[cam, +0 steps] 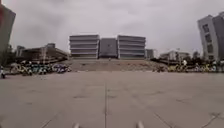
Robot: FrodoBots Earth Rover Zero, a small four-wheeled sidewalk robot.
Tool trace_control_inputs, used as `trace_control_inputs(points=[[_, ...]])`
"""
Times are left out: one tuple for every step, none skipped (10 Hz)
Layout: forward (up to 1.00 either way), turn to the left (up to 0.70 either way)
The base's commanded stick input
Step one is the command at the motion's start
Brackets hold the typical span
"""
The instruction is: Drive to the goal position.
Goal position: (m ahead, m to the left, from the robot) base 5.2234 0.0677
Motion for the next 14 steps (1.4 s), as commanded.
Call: trace_control_inputs(points=[[0.85, 0.0], [0.85, 0.0], [0.85, 0.0], [0.85, 0.0], [0.85, 0.0], [0.85, 0.0], [0.85, 0.0], [0.85, 0.0], [0.85, 0.0], [0.85, 0.0], [0.85, 0.0], [0.85, 0.0], [0.85, 0.0], [0.85, 0.0]])
